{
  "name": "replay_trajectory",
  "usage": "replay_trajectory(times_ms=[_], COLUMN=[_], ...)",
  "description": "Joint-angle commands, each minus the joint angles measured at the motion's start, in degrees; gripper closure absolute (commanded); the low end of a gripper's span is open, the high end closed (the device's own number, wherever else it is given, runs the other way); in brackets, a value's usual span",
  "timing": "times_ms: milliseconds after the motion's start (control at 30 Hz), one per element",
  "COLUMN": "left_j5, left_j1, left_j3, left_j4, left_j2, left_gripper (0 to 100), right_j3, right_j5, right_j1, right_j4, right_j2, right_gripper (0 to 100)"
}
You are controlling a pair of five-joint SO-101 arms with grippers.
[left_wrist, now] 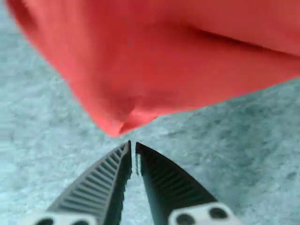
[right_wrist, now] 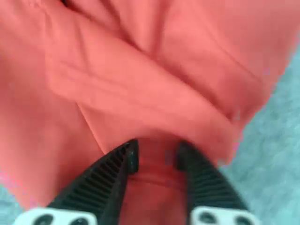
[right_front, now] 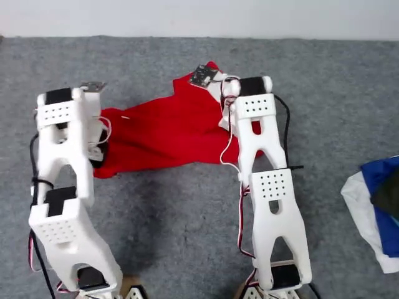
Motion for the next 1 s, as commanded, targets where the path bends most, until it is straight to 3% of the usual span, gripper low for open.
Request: replay_trajectory(times_ms=[0,200,567,967], left_j5=[-0.5,-2.5,-2.6,-2.3], left_j1=[3.7,7.1,5.5,5.5], left_j3=[0.9,7.3,9.2,9.2], left_j4=[1.9,1.8,-1.8,-6.4], left_j2=[-4.2,-4.2,-3.5,-3.5], left_gripper=[98,87,87,87], right_j3=[-2.7,16.0,67.3,74.5], right_j5=[0.5,3.3,16.2,12.3], right_j1=[1.7,1.3,-5.7,-3.3], right_j4=[2.6,2.6,1.2,-15.6], right_j2=[-8.4,-21.7,-45.6,-42.6], right_gripper=[62.3,60.3,60.1,60.1])
